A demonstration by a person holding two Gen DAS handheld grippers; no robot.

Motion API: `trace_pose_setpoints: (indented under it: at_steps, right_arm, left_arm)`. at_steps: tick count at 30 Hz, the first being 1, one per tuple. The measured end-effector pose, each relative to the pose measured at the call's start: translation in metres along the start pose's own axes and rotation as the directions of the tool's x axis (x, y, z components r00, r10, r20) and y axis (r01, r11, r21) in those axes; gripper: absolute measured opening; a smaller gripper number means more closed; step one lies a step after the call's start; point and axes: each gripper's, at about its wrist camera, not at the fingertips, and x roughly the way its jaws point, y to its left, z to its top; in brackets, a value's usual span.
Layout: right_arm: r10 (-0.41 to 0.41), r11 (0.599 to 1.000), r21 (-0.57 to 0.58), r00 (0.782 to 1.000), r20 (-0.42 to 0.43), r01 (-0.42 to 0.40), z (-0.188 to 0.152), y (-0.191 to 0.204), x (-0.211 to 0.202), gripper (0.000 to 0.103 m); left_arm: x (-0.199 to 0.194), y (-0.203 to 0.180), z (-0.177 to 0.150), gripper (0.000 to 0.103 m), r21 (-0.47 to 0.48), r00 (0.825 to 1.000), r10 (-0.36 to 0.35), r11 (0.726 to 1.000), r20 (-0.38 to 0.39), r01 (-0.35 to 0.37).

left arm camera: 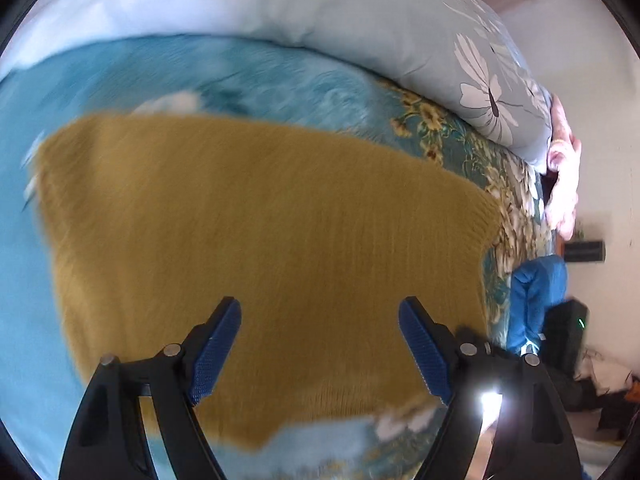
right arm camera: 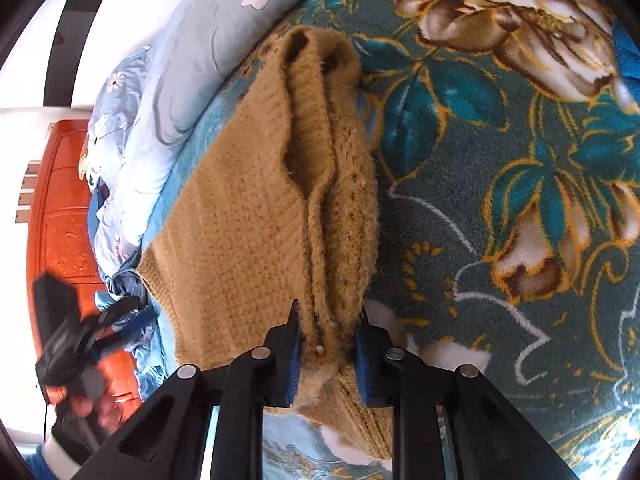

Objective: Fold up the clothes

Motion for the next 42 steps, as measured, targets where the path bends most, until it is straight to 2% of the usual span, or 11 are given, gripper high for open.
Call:
trace_pose_setpoints:
  at_steps: [4, 6, 8, 12, 19, 21, 23, 26, 30, 36, 42]
  right_arm:
    - [-0.013, 1.0, -0.014, 1.0, 0.02, 0.014, -0.003, 0.008, -0.007, 0.023]
    - [-0.02, 1.0, -0.013, 0.999, 0.029, 0.021, -0.004, 0.011, -0.009, 0.023]
    - [-0.028, 1.0, -0.01, 0.999, 0.039, 0.028, -0.005, 0.017, -0.008, 0.023]
    - [-0.027, 1.0, -0.015, 0.998, 0.055, 0.027, -0.007, 0.025, -0.018, 0.023]
    - [-0.059, 0.997, -0.049, 0.995, 0.079, 0.063, -0.008, 0.062, -0.032, 0.022]
    - [-0.075, 0.994, -0.068, 0.994, 0.083, 0.081, -0.008, 0.077, -0.033, 0.022]
    - [-0.092, 0.99, -0.098, 0.992, 0.088, 0.1, -0.008, 0.094, -0.037, 0.022]
    - [-0.113, 0.981, -0.147, 0.988, 0.1, 0.127, -0.012, 0.126, -0.041, 0.022]
    - [-0.145, 0.951, -0.258, 0.983, 0.109, 0.169, -0.022, 0.182, -0.037, 0.022]
    - [-0.174, 0.891, -0.413, 0.982, 0.075, 0.19, -0.046, 0.257, 0.002, 0.021]
    - [-0.252, 0.773, -0.599, 0.968, 0.012, 0.209, -0.081, 0.327, 0.071, 0.021]
  left_arm:
    - [0.022, -0.015, 0.034, 0.041, 0.059, 1.0, -0.005, 0.998, -0.003, 0.005]
    - [0.03, -0.018, 0.042, 0.014, 0.056, 1.0, -0.007, 0.998, 0.001, 0.007]
    - [0.036, -0.021, 0.046, 0.005, 0.05, 1.0, -0.013, 0.999, 0.013, 0.012]
    - [0.048, -0.024, 0.055, 0.004, 0.053, 1.0, -0.002, 0.999, 0.014, 0.002]
    - [0.075, -0.018, 0.069, 0.004, -0.006, 0.996, 0.023, 1.0, -0.083, -0.023]
    - [0.061, -0.016, 0.071, 0.004, -0.025, 0.997, -0.031, 0.999, -0.07, 0.029]
    - [0.03, -0.009, 0.064, 0.004, -0.031, 0.993, -0.115, 0.993, 0.0, 0.115]
    - [-0.018, 0.017, 0.038, 0.004, -0.046, 0.98, -0.18, 0.982, 0.079, 0.184]
    - [-0.07, 0.083, -0.015, 0.004, -0.168, 0.966, -0.213, 0.957, 0.143, 0.236]
    - [-0.107, 0.176, -0.092, 0.004, -0.382, 0.956, -0.214, 0.882, 0.2, 0.277]
    - [-0.119, 0.225, -0.137, 0.004, -0.451, 0.954, -0.216, 0.845, 0.208, 0.289]
